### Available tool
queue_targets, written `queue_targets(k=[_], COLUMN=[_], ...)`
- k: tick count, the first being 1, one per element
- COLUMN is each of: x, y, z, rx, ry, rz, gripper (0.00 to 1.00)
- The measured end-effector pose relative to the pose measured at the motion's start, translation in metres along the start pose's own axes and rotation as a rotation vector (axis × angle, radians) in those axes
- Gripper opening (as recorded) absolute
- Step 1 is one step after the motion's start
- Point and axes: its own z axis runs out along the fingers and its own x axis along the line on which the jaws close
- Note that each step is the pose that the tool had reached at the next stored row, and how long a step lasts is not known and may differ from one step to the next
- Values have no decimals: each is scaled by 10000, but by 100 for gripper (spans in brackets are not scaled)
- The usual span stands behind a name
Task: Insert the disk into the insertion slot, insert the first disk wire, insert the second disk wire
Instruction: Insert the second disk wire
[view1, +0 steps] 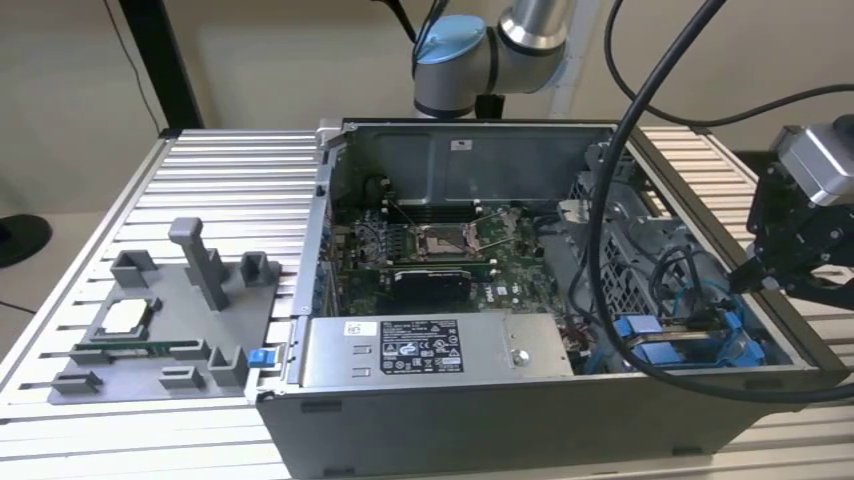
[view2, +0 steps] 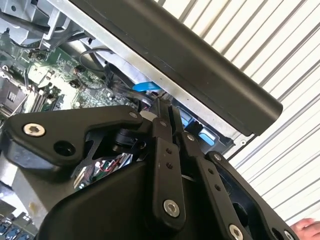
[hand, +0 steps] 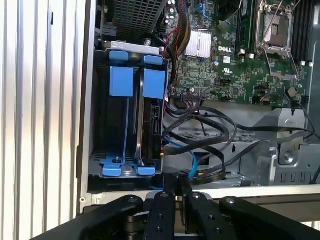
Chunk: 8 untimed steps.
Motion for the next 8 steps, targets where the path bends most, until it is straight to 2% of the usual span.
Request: queue_targets(k=[8], x=[6], y=[0], z=[17], rx=[1], ry=[1], rz=[-14], gripper=[0])
